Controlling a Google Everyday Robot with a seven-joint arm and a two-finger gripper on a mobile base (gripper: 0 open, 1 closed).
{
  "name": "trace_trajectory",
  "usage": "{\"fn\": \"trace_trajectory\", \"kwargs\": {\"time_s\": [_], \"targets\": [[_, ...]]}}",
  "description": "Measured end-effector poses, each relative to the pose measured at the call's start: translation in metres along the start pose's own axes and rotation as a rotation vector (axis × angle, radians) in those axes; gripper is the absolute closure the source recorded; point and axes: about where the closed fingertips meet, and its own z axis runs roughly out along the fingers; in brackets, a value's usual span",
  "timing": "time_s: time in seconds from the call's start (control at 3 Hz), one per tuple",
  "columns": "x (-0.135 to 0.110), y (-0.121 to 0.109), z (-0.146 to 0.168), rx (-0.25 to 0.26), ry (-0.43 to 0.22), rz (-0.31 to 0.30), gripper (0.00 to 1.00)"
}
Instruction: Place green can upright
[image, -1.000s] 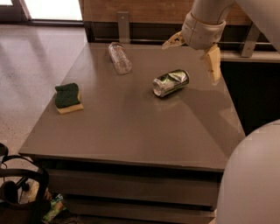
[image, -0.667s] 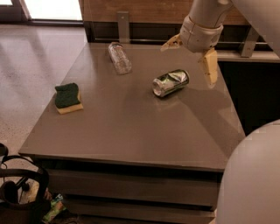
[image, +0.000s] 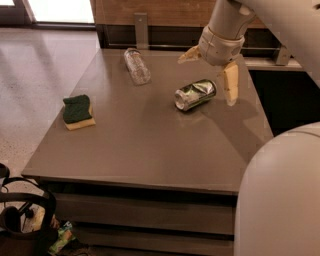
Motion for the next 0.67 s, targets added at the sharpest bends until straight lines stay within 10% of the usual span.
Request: {"fn": "trace_trajectory", "kwargs": {"time_s": [0.67], "targets": [[0.0039, 0.0111, 0.0202, -0.02, 0.029, 0.063, 0.0]]}}
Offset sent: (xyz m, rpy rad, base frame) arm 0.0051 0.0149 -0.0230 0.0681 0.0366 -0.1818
